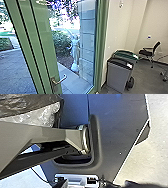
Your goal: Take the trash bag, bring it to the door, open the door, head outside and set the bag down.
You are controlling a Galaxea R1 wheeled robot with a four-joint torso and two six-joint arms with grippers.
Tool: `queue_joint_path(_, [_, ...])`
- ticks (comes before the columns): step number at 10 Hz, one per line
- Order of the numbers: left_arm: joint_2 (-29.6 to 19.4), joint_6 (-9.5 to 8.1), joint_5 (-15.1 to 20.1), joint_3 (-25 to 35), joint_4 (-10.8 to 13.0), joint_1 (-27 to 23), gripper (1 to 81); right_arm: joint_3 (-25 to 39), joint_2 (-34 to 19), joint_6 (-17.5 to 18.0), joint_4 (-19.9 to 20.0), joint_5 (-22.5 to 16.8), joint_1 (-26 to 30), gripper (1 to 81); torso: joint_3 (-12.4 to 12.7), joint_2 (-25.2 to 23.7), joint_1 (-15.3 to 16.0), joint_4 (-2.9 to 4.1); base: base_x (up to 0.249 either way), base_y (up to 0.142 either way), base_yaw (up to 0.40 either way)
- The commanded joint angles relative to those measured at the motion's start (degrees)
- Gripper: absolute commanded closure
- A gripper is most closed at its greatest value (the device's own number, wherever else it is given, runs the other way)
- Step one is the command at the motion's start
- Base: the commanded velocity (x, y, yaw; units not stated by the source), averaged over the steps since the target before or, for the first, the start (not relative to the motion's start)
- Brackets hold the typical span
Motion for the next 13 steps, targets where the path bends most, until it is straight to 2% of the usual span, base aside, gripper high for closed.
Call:
queue_joint_path(1, [-0.1,0.34,4.3,0.22,0.86,-3.21,81.1,0.27,0.49,-0.31,-0.36,-3.7,2.37,1.0,0.0,0.0,0.0,0.0,0.0,0.0,0.0])
queue_joint_path(2, [-0.1,0.34,4.3,0.22,1.65,-3.29,81.1,0.27,0.49,-0.31,-0.36,-3.7,2.37,1.0,0.0,0.0,0.0,0.0,0.0,0.0,0.102])
queue_joint_path(9, [-0.8,0.34,4.82,0.22,2.61,-3.03,81.1,0.27,0.15,-0.31,-0.36,-3.53,2.19,1.0,0.0,0.0,-0.05,-0.02,0.0,0.0,0.268])
queue_joint_path(10, [-0.98,0.43,5.0,0.4,2.97,-2.76,81.1,0.54,-0.47,-0.4,-0.09,-1.86,1.75,1.0,0.0,0.0,-0.05,-0.02,0.0,0.0,0.306])
queue_joint_path(11, [-1.59,0.43,5.0,1.62,2.97,-2.5,81.1,1.41,-1.09,-0.4,0.26,-0.01,1.22,1.0,0.0,-0.02,-0.07,-0.02,0.0,0.0,0.306])
queue_joint_path(13, [-4.74,0.43,5.0,7.3,3.05,-2.15,81.1,4.82,-2.66,-0.4,0.26,0.16,1.14,1.0,0.0,-0.02,-0.07,-0.02,0.0,0.0,0.306])
